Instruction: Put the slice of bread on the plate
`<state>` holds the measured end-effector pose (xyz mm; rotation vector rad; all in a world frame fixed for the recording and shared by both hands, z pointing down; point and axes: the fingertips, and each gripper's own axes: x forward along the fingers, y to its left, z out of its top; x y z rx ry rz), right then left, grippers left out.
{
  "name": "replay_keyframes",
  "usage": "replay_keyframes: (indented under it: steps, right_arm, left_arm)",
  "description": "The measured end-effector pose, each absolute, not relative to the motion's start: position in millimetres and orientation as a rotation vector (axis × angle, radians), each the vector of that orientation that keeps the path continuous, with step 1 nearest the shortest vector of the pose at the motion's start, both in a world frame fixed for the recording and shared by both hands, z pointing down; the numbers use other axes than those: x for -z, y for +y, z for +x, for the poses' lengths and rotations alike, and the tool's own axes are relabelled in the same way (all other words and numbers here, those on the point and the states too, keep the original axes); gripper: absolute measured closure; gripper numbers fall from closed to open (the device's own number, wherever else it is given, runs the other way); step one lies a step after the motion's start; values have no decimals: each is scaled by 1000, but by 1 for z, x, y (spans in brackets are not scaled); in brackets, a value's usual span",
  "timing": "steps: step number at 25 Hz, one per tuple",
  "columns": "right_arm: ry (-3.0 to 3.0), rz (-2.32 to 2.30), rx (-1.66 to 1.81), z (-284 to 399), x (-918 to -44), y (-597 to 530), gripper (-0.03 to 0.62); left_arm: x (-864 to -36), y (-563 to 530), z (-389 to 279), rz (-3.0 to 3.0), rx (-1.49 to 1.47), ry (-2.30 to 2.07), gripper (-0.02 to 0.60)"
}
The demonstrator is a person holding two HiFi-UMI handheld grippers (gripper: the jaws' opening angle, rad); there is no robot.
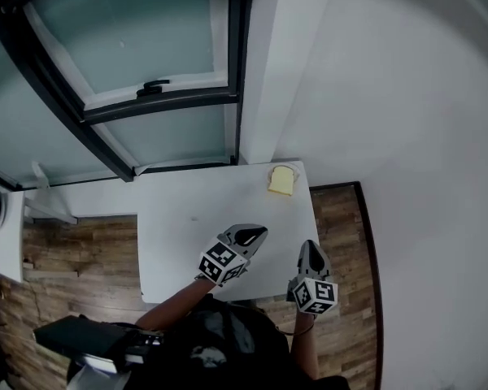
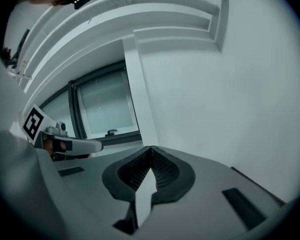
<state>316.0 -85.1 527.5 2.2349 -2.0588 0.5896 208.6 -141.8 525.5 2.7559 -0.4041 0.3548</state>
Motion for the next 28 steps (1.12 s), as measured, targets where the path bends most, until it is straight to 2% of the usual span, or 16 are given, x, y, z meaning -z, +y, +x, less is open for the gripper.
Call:
replay_keyframes:
  steps: [7,28]
  right_arm:
    - [-2113,2225,-421,297,-487,-72,586]
    - [-2152,2194,-377,282,-475,-61,586]
  left_arm:
    - [-502,-122,199,2776,-294,-381,577]
    - [-500,-121,190,2779,-306,-458,577]
